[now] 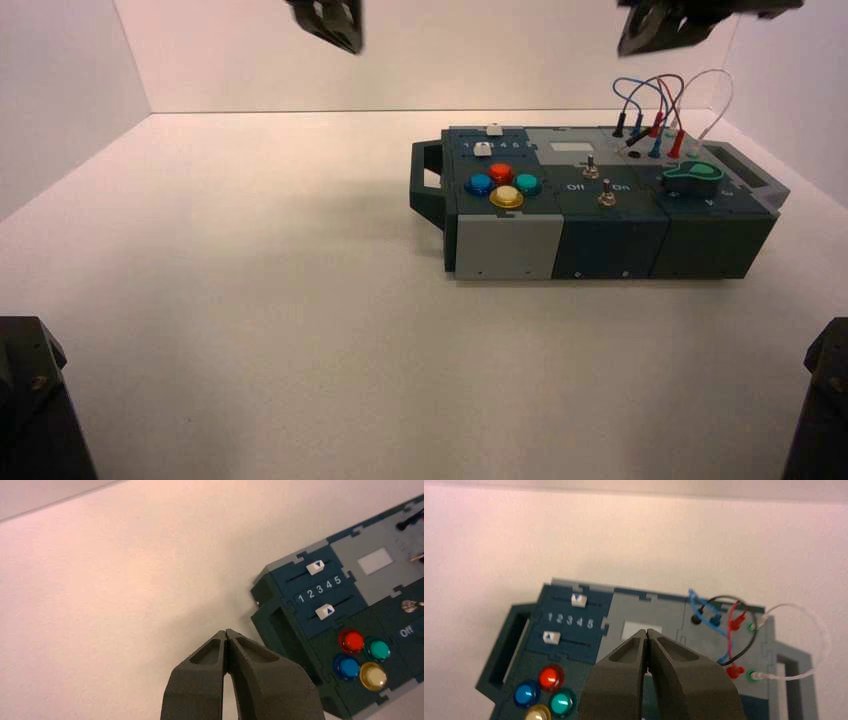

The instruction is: Move the bottom slider to position 3.

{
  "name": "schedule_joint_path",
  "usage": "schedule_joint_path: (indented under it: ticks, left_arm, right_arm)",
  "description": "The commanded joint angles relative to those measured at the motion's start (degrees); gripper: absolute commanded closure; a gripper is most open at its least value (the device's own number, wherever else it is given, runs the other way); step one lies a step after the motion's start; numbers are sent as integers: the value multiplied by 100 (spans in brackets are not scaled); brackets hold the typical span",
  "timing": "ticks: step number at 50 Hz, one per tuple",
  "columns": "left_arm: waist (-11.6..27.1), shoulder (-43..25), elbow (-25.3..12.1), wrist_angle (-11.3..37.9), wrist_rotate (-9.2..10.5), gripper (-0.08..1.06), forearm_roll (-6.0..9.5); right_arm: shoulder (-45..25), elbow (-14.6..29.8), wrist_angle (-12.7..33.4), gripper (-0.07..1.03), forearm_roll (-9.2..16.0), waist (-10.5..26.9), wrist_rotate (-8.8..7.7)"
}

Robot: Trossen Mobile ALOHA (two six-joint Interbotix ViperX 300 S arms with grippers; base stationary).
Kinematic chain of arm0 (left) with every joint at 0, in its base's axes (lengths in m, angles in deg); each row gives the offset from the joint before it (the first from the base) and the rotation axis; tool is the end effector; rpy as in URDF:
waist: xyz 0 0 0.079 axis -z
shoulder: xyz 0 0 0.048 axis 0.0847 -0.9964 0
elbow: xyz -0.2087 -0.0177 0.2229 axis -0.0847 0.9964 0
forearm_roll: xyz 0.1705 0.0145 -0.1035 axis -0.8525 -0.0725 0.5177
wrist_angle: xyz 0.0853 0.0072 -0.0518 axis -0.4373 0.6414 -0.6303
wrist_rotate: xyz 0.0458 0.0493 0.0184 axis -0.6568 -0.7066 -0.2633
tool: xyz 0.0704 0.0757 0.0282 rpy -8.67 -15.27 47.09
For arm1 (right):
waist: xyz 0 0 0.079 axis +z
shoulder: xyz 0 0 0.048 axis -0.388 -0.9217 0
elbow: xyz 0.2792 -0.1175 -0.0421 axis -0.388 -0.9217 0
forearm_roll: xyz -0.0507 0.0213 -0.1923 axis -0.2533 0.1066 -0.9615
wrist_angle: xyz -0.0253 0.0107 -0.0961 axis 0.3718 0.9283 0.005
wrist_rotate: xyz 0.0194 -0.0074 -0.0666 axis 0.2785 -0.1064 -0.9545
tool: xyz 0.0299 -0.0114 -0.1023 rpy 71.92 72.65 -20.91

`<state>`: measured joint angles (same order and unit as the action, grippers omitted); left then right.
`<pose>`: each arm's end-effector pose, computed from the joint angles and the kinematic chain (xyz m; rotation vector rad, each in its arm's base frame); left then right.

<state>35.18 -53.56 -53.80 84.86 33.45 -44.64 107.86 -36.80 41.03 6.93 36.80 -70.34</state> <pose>0.3573 -0.2129 0.1303 0.1792 0.9404 -0.4743 0.3132 0.0806 0.1369 0.0214 0.7528 0.2036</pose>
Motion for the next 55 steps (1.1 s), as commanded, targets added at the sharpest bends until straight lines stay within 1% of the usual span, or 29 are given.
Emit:
schedule_joint_path:
  ticks: [1,6,8,17,35,44,55]
  left_arm:
    - [185,-281,-501,149,-18,101,-9]
    - [343,-580,-800,343,-9,101,-9]
    - [422,-703,-905,431,-9,101,18]
    - [686,-1099,-1230,615,-9,101,18]
    - [835,-1600,-1503,686,0,101,53]
    - [888,-1802,-1661,826,0,101,149]
    - [976,-2039,-1925,1169,18,101,237]
  right_arm:
    - [-158,202,44,99,-9,53,-18]
    - [-246,220,70,99,-9,70,-9]
    - [-264,220,88,99,-9,70,-9]
    - [-281,202,97,99,-18,70,-18]
    - [-299,211,97,99,-18,70,-18]
    - [-299,220,97,99,-18,70,-18]
    - [-308,220,97,99,-18,70,-18]
